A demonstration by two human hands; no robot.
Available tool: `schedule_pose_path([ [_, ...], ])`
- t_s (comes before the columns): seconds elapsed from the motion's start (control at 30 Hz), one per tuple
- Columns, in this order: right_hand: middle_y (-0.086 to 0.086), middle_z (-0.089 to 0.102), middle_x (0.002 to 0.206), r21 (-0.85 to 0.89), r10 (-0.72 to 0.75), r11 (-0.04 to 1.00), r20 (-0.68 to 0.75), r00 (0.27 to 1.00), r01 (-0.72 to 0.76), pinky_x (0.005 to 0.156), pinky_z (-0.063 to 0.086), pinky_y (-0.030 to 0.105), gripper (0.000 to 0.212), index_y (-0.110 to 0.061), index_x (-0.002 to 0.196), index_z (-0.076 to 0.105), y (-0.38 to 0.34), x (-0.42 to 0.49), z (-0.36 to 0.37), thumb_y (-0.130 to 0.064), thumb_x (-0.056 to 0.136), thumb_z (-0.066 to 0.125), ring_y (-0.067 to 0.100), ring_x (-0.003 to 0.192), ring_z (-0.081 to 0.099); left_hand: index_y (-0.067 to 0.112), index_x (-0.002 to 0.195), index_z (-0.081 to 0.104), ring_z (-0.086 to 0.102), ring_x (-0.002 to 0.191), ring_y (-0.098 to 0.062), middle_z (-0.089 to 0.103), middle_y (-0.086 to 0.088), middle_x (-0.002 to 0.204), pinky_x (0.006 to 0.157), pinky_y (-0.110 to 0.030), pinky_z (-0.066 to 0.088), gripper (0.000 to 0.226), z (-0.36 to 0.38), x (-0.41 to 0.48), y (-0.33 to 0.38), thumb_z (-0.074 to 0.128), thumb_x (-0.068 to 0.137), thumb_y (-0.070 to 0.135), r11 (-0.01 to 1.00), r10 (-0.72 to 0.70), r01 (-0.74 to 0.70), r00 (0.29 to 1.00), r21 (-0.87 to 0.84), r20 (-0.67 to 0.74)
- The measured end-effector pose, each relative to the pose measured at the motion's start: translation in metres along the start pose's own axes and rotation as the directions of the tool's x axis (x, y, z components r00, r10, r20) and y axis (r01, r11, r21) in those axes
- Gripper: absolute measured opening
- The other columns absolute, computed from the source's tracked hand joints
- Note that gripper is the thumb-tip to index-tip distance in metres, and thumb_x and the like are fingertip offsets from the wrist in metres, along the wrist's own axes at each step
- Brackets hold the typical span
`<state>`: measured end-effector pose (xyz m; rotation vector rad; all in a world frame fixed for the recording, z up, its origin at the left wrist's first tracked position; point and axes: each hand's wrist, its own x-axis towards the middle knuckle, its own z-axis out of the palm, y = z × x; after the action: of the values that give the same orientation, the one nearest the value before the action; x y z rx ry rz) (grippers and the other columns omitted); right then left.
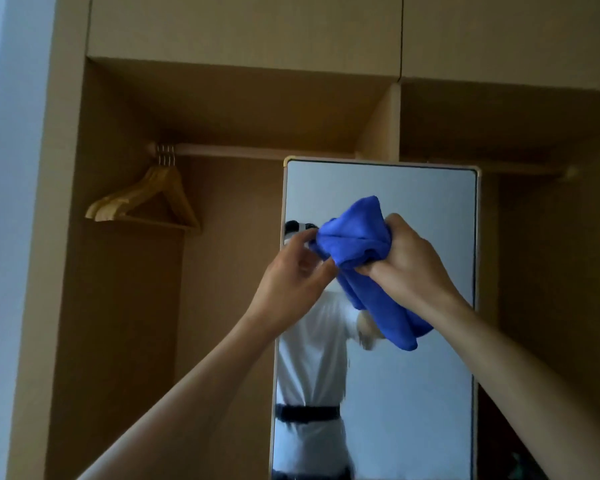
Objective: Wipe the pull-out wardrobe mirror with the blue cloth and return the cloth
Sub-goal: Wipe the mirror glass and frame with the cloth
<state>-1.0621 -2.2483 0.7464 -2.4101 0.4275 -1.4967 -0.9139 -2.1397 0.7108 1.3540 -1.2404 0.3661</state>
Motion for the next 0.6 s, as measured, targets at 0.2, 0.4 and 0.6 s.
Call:
schedule_pose_path([
  [0.2, -0.012, 0.047, 0.067, -0.374, -0.373, 0.864, -0.030, 0.927, 0.336, 0.053, 0.033, 0.025, 0.030, -0.018, 0.100, 0.048, -0.014, 0.009, 0.005, -0.023, 0.084, 0.073, 0.012, 0.058, 0.050, 0.030, 0.142, 0.048, 0.065, 0.107, -0.006, 0.064, 0.010, 0.123, 0.092, -0.027, 0.055, 0.057, -0.007, 0.015, 0.001, 0.071, 0.090, 0.030, 0.996, 0.072, -0.072, 0.997, -0.058, 0.005],
  [0.4, 0.004, 0.069, 0.087, -0.523, -0.574, 0.704, -0.021, 0.819, 0.480, 0.072, 0.051, 0.038, 0.034, -0.012, 0.110, 0.064, -0.009, 0.028, 0.006, -0.021, 0.080, 0.076, 0.026, 0.078, 0.064, 0.033, 0.148, 0.040, 0.034, 0.120, -0.007, 0.046, 0.009, 0.131, 0.091, -0.021, 0.036, 0.073, -0.014, 0.034, -0.010, 0.075, 0.084, 0.038, 0.995, 0.041, -0.039, 0.999, 0.089, -0.018],
  [0.6, 0.008, 0.069, 0.108, -0.683, -0.657, 0.531, 0.042, 0.752, 0.502, 0.080, 0.053, 0.048, 0.046, -0.013, 0.122, 0.058, -0.008, 0.057, 0.004, -0.012, 0.078, 0.070, 0.033, 0.094, 0.063, 0.034, 0.156, 0.023, 0.028, 0.137, -0.013, 0.028, 0.010, 0.139, 0.107, -0.033, 0.034, 0.095, -0.021, 0.051, -0.015, 0.080, 0.081, 0.038, 0.996, 0.012, -0.010, 1.000, 0.091, -0.020],
])
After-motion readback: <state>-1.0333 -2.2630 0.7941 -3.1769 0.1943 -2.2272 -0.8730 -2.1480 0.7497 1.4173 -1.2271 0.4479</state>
